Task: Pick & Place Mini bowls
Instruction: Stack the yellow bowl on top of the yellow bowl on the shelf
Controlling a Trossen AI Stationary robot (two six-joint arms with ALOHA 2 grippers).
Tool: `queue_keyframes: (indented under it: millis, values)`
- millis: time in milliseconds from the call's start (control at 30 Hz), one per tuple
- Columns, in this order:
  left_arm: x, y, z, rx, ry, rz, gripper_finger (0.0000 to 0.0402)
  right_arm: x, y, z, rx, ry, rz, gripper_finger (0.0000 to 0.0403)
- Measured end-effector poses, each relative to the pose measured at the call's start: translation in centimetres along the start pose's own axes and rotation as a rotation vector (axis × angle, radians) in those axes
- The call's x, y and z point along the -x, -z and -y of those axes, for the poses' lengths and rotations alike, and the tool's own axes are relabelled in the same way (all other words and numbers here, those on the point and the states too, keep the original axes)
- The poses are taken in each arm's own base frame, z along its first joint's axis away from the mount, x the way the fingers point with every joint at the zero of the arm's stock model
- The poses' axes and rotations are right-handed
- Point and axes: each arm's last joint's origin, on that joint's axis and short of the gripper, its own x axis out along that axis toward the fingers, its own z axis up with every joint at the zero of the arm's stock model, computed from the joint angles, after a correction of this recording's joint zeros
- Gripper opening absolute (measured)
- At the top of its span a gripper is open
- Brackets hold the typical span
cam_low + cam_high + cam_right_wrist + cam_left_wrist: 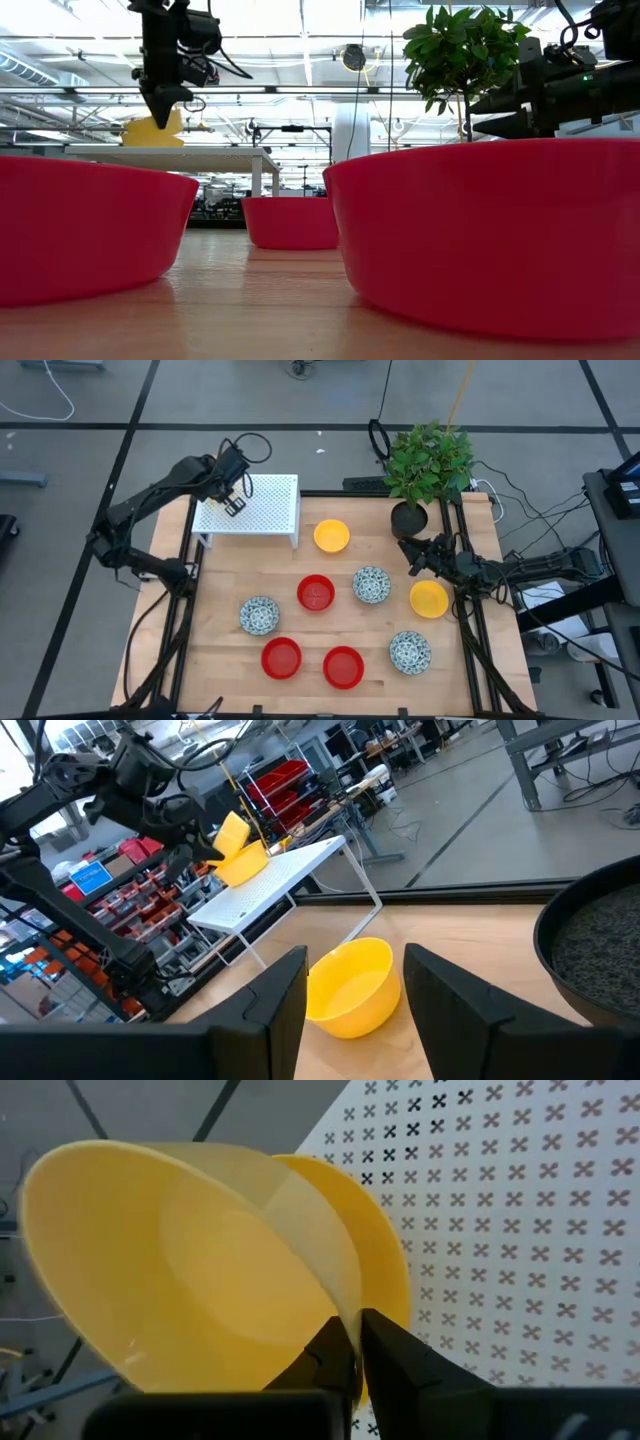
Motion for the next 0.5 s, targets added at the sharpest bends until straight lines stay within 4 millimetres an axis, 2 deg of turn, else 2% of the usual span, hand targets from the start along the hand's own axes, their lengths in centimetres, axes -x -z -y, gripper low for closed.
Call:
queue_keyframes:
  millis: [200,500]
  values:
    - [-0.07,0.03,-0.18,0.007,-0.015,-0.004,0.0008,0.0,0.0,0.0,0.005,0.0,0.0,0.0155]
    - [-0.07,0.03,-0.17,0.038,-0.014,-0.004,0.0058,0.0,0.0,0.0,0.007,0.0,0.0,0.0155]
